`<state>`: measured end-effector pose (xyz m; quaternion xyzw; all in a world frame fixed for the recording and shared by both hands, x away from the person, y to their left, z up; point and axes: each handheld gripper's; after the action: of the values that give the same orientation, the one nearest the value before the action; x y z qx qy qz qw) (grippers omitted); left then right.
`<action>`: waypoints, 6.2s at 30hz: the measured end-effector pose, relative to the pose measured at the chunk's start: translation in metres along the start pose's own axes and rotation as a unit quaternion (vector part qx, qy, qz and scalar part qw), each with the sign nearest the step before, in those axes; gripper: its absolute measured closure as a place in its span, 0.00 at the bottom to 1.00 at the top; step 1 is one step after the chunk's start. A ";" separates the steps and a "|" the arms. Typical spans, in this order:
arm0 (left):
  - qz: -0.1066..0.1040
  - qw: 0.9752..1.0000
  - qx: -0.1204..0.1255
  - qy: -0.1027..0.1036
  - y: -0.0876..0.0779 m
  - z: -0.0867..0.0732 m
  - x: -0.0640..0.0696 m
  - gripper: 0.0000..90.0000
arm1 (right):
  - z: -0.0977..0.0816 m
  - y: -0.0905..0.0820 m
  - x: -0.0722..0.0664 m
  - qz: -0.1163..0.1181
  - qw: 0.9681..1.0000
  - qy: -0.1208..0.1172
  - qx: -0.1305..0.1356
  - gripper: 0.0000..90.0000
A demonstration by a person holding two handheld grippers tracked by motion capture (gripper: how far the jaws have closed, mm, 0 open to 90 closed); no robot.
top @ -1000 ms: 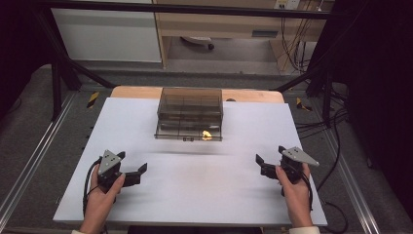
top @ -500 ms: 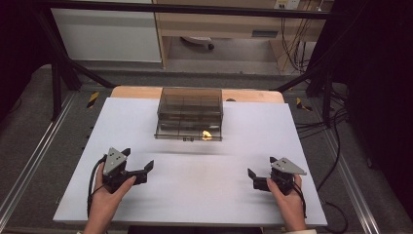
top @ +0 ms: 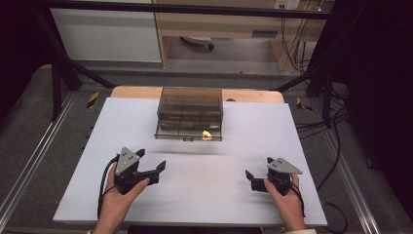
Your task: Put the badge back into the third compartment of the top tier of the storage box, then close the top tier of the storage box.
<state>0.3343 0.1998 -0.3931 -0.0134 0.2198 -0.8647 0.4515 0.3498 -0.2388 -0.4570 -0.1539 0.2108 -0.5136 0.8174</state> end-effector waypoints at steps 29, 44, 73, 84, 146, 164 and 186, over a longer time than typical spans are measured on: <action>0.007 1.000 0.024 -0.003 0.029 0.022 0.011 0.79 | 0.002 -0.002 -0.006 0.002 1.000 0.007 0.000 0.04; -0.039 0.999 0.010 -0.021 0.041 0.018 0.006 1.00 | 0.001 0.000 -0.009 0.004 1.000 0.002 -0.004 0.03; -0.042 0.998 -0.025 -0.029 0.066 0.016 0.001 1.00 | 0.001 0.001 -0.010 0.002 1.000 0.002 -0.007 0.03; -0.037 0.998 -0.039 -0.021 0.080 0.019 -0.005 1.00 | 0.001 0.002 -0.011 0.001 1.000 -0.001 -0.009 0.03; -0.031 0.998 -0.053 -0.019 0.107 0.024 -0.003 1.00 | 0.002 0.002 -0.012 0.004 1.000 -0.004 -0.007 0.03; -0.028 0.998 -0.059 -0.023 0.109 0.028 -0.008 1.00 | 0.003 0.001 -0.014 0.006 1.000 -0.008 0.001 0.03; -0.021 0.998 -0.058 -0.023 0.111 0.029 -0.010 1.00 | 0.004 -0.001 -0.017 0.009 1.000 -0.015 0.005 0.03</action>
<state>0.4326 0.1416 -0.4087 -0.0637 0.2589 -0.8593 0.4365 0.3446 -0.2236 -0.4502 -0.1556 0.1978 -0.5047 0.8258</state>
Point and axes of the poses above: each handheld gripper's, and its own axes: y roughly forward along the jaws, z roughly out of its top, x roughly to its right, and after that the axes turned 13 degrees about y, right-handed
